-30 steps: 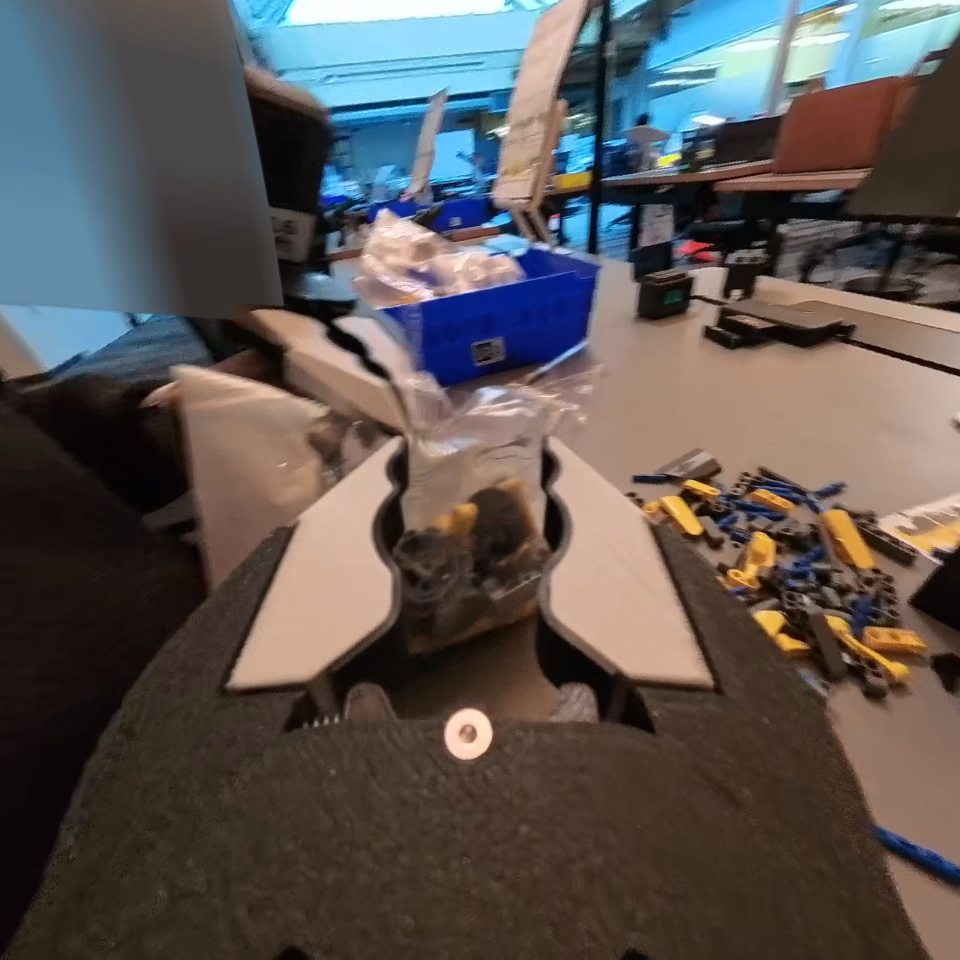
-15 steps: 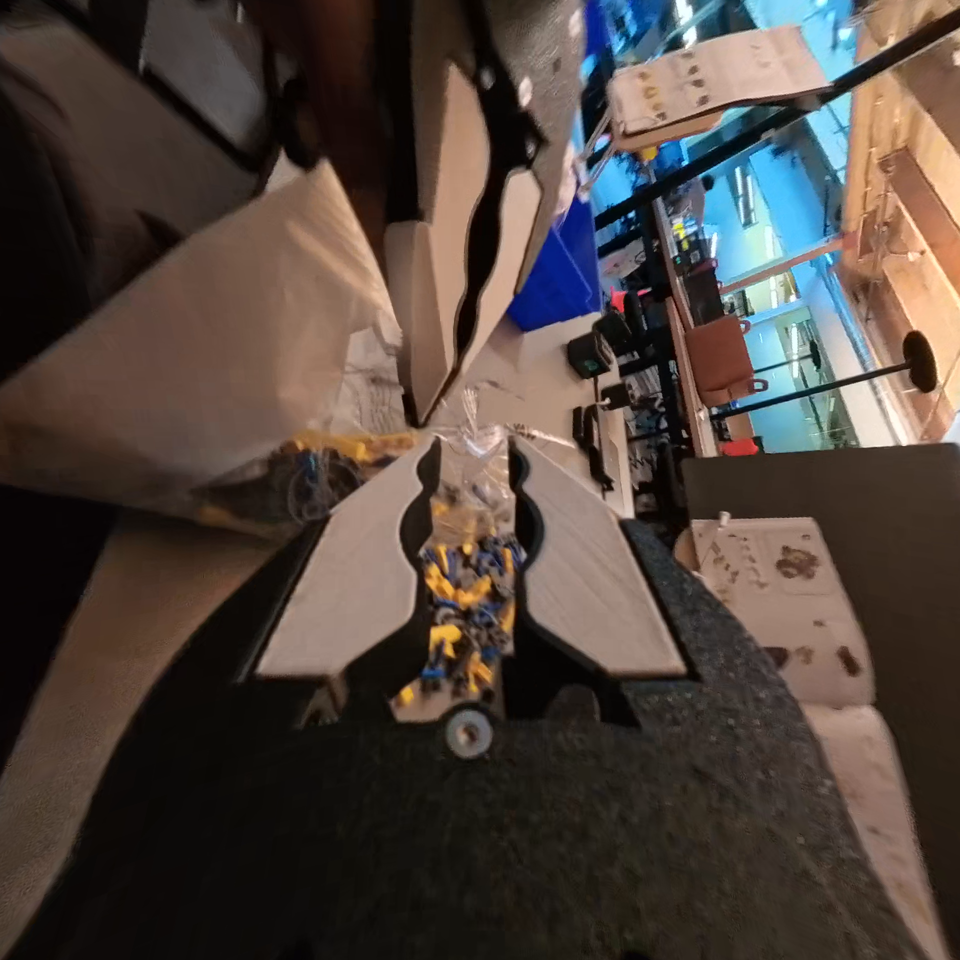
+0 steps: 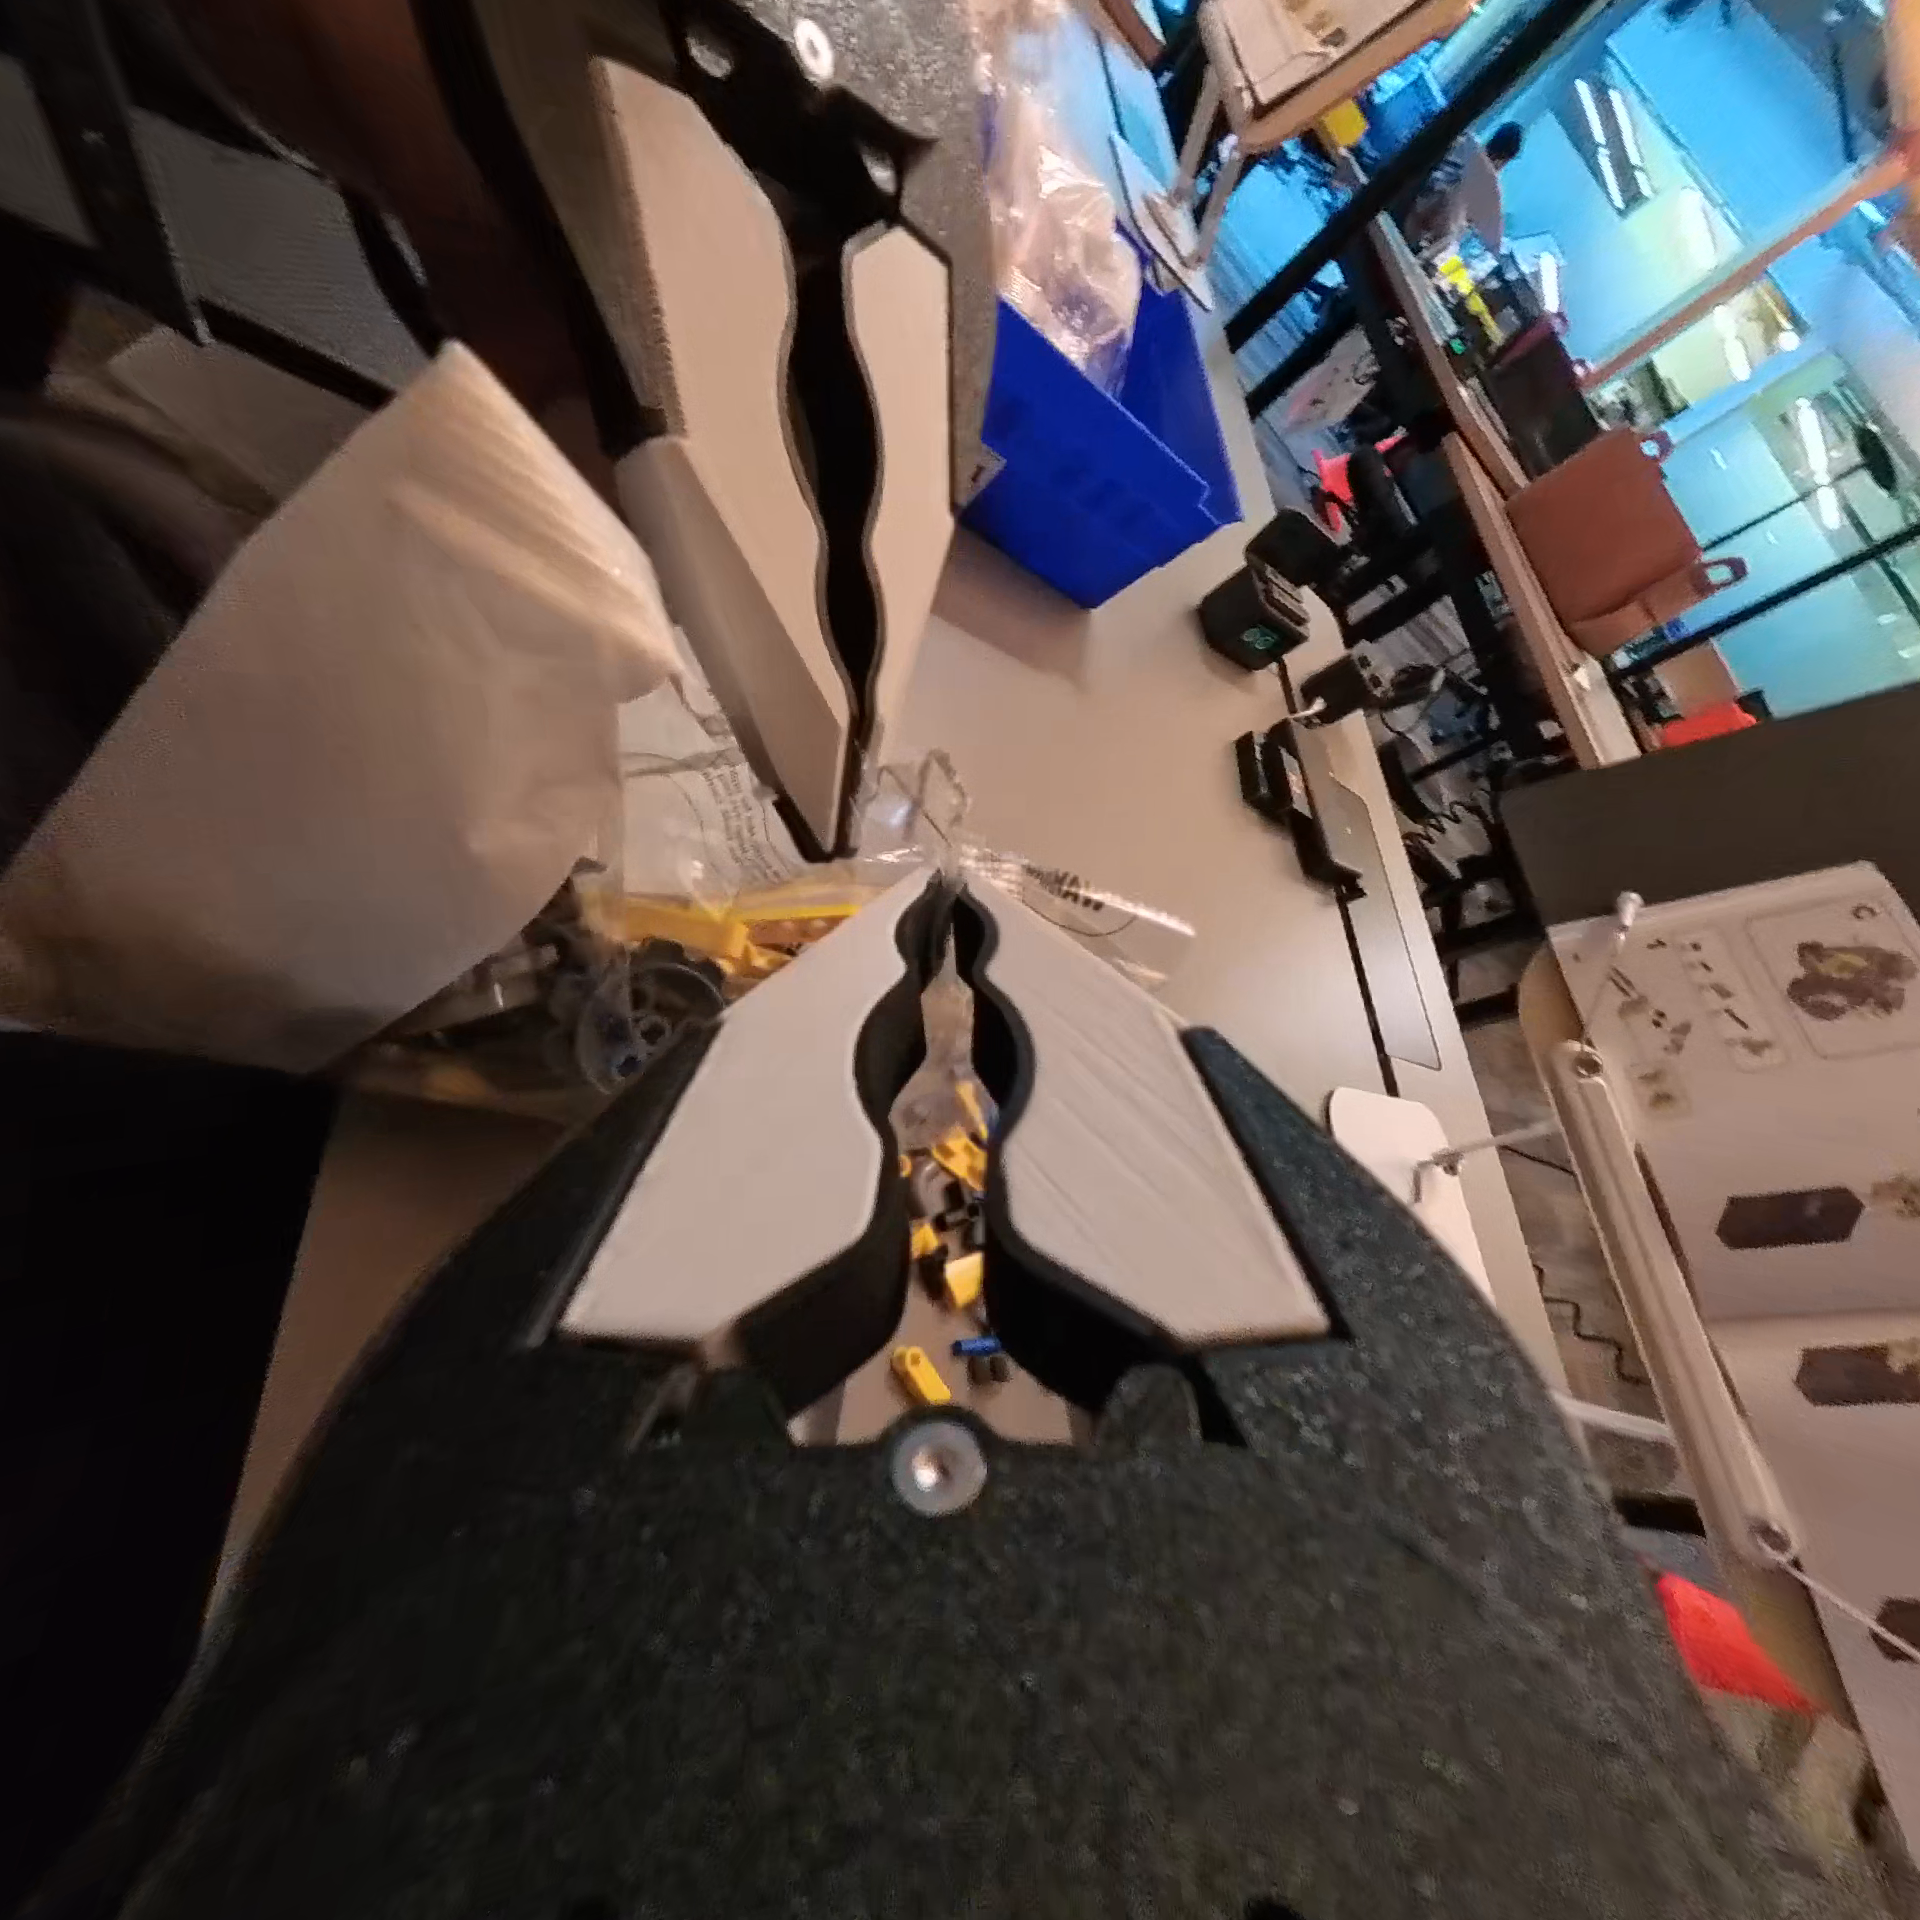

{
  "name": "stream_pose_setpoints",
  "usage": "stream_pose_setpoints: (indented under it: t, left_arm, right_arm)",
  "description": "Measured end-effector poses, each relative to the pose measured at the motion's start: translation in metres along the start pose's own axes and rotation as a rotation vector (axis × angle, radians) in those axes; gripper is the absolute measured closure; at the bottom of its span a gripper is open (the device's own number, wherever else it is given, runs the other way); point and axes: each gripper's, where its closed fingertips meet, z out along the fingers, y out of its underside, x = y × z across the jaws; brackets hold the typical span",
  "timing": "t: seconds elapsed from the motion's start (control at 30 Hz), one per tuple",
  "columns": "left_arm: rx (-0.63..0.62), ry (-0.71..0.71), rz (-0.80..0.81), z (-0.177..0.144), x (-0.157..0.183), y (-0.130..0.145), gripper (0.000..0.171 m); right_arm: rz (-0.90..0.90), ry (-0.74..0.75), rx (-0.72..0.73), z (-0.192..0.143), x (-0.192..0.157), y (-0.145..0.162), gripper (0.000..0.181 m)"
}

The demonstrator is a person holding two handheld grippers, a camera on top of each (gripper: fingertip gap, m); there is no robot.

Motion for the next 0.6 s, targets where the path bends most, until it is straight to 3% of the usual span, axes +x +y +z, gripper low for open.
stream_pose_setpoints:
  t: [0.17,0.37,0.5,0.6]
  left_arm:
    - [0.062,0.008,-0.101,-0.001,-0.003,-0.005,0.171]
    - [0.157,0.144,-0.223,-0.004,0.006,-0.01,0.171]
    - [0.229,0.231,-0.286,-0.009,0.01,-0.012,0.171]
    - [0.206,0.201,-0.296,-0.005,0.004,-0.001,0.171]
  right_arm:
    - [0.243,0.005,0.113,0.002,0.005,0.001,0.181]
    - [0.537,-0.076,0.283,-0.003,0.002,-0.003,0.181]
    - [0.644,-0.129,0.355,-0.004,-0.001,-0.009,0.181]
    - [0.671,-0.116,0.332,0.002,-0.005,-0.001,0.177]
